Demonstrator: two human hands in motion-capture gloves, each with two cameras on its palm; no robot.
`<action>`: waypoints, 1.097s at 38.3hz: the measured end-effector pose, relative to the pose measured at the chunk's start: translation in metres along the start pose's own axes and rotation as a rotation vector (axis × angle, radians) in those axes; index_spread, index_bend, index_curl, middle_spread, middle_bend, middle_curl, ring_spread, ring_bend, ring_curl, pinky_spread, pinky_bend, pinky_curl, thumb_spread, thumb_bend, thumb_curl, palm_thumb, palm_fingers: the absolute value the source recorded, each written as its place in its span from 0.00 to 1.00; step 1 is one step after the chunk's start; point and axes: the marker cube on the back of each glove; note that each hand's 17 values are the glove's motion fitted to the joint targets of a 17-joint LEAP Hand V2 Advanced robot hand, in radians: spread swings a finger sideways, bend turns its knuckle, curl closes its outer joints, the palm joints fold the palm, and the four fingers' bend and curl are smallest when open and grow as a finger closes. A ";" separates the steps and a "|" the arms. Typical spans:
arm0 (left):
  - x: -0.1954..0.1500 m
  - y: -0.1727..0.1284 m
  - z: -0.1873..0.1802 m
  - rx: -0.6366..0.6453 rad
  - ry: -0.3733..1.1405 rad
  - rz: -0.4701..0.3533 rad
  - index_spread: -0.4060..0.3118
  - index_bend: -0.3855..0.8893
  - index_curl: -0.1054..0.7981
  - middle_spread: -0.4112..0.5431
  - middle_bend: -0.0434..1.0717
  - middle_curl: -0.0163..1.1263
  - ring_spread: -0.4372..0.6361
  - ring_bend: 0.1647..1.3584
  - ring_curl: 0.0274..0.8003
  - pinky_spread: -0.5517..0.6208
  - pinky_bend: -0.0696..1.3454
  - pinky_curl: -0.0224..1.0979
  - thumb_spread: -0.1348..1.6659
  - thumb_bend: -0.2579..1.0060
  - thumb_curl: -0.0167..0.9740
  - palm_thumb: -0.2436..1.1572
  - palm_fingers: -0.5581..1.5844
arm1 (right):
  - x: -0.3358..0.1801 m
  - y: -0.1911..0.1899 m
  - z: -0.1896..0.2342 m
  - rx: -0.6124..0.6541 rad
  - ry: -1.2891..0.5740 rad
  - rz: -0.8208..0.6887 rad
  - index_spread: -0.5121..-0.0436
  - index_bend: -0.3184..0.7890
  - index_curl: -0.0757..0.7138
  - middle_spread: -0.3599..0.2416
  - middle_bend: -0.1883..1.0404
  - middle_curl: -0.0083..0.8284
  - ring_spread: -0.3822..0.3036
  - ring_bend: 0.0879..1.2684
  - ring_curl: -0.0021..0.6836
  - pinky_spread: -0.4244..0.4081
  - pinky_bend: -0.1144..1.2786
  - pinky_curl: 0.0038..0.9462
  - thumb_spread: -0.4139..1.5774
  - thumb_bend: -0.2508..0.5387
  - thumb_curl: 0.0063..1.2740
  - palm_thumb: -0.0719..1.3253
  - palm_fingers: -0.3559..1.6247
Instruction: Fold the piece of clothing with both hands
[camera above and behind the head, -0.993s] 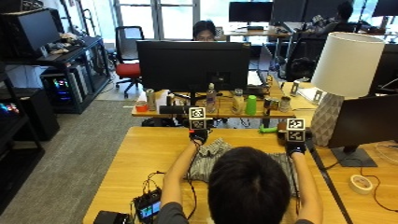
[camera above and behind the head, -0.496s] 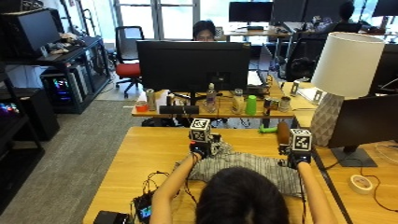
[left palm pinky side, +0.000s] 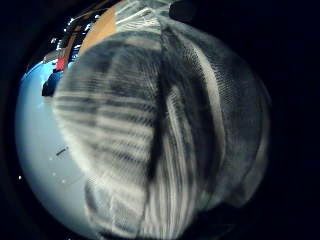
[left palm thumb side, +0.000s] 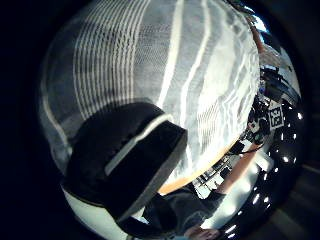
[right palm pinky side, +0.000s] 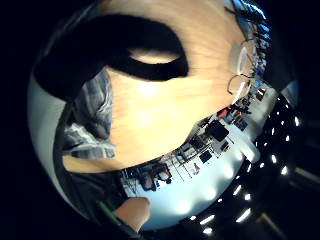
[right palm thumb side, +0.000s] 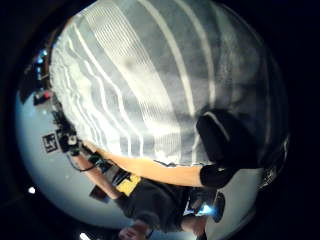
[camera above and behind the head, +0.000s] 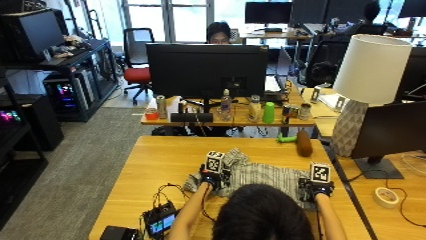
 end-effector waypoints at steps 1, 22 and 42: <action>0.000 -0.001 0.004 -0.013 0.006 0.003 0.38 0.36 0.48 0.61 0.15 0.18 0.64 0.35 0.49 0.72 0.54 0.38 0.69 0.15 0.27 0.19 0.25 | 0.000 0.000 0.000 -0.009 0.001 0.001 0.18 0.40 0.26 0.62 0.26 0.36 0.74 0.38 0.54 0.78 0.84 0.45 0.80 0.31 0.30 0.57 0.22; 0.000 -0.006 0.010 -0.022 0.037 -0.016 0.39 0.40 0.41 0.66 0.21 0.22 0.81 0.35 0.40 0.89 0.52 0.33 0.63 0.17 0.23 0.14 0.25 | -0.018 -0.001 -0.010 0.120 -0.072 -0.036 0.35 0.39 0.33 0.48 0.32 0.43 0.37 0.49 0.57 0.23 0.76 0.37 0.76 0.37 0.29 0.74 0.61; 0.007 0.013 0.006 -0.086 0.081 0.014 0.40 0.40 0.39 0.67 0.20 0.24 0.84 0.35 0.37 0.89 0.51 0.32 0.62 0.17 0.22 0.14 0.25 | -0.007 0.004 -0.028 0.090 -0.146 -0.050 0.62 0.45 0.53 0.36 0.36 0.55 0.20 0.50 0.66 0.06 0.58 0.37 0.60 0.32 0.36 0.86 0.82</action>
